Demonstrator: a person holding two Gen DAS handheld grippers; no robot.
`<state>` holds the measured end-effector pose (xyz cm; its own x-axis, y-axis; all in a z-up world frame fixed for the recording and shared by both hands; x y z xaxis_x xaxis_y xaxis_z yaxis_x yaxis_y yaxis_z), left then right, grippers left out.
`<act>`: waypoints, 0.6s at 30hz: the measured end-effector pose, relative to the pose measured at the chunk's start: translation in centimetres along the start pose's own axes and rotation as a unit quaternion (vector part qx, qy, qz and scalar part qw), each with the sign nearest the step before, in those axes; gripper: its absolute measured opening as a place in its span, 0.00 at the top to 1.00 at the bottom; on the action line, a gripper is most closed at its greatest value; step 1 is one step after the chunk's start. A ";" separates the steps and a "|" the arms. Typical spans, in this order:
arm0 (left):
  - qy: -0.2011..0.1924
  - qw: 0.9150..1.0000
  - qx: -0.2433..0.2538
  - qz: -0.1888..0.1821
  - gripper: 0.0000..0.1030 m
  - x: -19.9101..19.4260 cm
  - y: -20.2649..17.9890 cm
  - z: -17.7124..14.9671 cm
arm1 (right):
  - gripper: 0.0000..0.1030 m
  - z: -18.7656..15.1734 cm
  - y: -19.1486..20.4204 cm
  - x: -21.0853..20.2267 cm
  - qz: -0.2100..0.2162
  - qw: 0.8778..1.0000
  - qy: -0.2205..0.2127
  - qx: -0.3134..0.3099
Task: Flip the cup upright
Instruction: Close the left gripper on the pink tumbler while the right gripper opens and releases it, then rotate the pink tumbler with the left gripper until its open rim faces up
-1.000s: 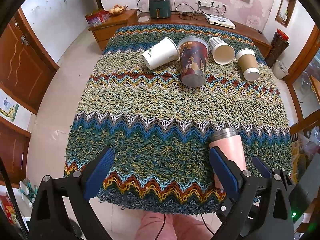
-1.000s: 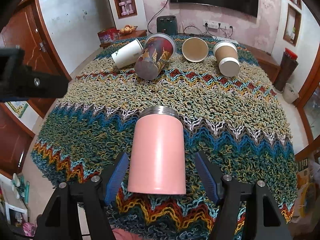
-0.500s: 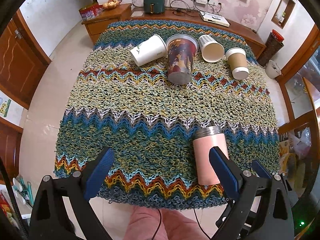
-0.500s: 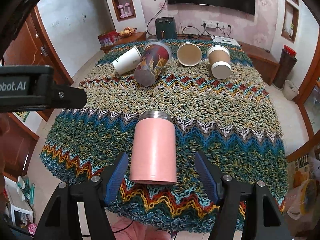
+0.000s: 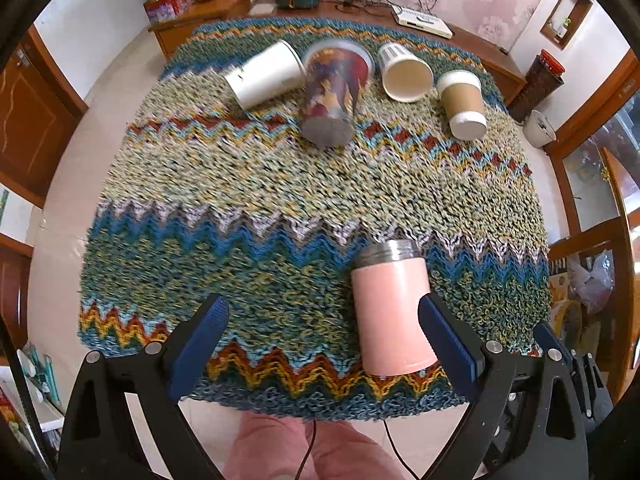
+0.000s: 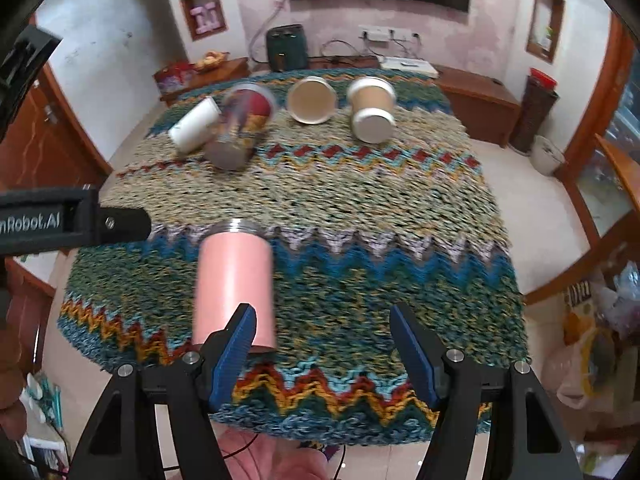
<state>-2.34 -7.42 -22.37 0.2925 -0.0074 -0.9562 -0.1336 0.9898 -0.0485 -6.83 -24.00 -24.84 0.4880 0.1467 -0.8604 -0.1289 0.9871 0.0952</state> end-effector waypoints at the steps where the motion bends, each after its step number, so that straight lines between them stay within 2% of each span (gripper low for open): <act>1: 0.005 1.000 -0.002 -0.006 0.06 0.4 -0.2 -0.1 | 0.32 0.1 -0.4 0.2 -0.006 1.000 0.002 0.006; 9: 0.037 0.999 -0.021 -0.022 0.06 2.9 -1.4 -0.6 | 0.32 0.7 -3.0 0.6 -0.039 0.998 0.008 0.039; 18: 0.055 0.998 -0.021 -0.024 0.06 5.1 -2.6 -0.8 | 0.32 1.2 -4.5 1.0 -0.044 0.997 0.014 0.065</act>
<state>-1.32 -10.13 -27.33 0.1931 -0.0720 -0.9785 -0.1623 0.9812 -0.1043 -4.69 -28.16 -25.51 0.4681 0.0600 -0.8817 0.0260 0.9963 0.0816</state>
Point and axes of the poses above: each gripper's, at about its wrist camera, not at the fingertips, and x roughly the way its jaws point, y to its left, z to its top, the point moved 6 cm from there along x, roughly the way its jaws point, and after that the axes turned 2 degrees about z, right-handed, at the moved point
